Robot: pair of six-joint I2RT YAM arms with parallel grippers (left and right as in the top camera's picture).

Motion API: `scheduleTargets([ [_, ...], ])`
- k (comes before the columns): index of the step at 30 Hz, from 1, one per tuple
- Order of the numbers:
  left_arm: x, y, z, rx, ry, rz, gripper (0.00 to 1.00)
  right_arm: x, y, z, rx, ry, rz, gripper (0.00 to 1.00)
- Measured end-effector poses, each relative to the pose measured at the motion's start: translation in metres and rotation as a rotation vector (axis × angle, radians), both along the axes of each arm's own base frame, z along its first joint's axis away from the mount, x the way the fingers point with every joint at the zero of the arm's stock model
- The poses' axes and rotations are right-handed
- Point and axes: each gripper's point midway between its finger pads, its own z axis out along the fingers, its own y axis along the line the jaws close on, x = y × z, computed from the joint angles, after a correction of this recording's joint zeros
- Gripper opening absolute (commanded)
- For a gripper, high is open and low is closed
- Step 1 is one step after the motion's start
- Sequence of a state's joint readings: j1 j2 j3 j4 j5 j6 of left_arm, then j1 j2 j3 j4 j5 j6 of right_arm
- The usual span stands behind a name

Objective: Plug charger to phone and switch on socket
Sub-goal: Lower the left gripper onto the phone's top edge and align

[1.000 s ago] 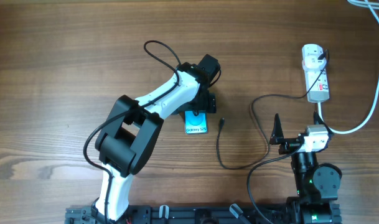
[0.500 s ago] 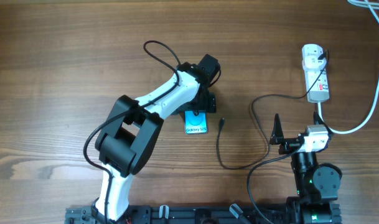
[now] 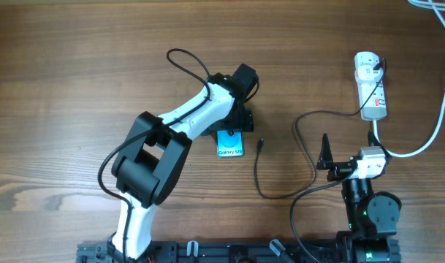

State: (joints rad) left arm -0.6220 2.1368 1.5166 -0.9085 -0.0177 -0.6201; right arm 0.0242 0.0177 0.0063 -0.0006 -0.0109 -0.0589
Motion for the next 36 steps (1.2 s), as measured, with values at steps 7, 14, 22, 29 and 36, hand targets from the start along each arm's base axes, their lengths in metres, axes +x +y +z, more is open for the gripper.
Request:
scheduleTargets([
  [7,-0.0005,0.0002,0.0,0.0,0.002,0.007,0.93,0.0,0.0,0.0,0.0,0.0,0.0,1.0],
  [14,-0.0009,0.0002,0.0,0.0,0.004,0.007,1.0,0.0,0.0,0.0,0.0,0.0,0.0,1.0],
  [22,-0.0013,0.0,-0.0001,-0.002,0.006,0.011,1.0,0.0,0.0,0.0,0.0,0.0,0.0,1.0],
  [29,-0.0044,-0.0002,0.0001,-0.005,0.021,0.014,0.93,0.0,0.0,0.0,0.0,0.0,0.0,1.0],
  [36,-0.0053,-0.0002,-0.0002,-0.005,0.026,0.013,0.9,0.0,0.0,0.0,0.0,0.0,0.0,1.0],
])
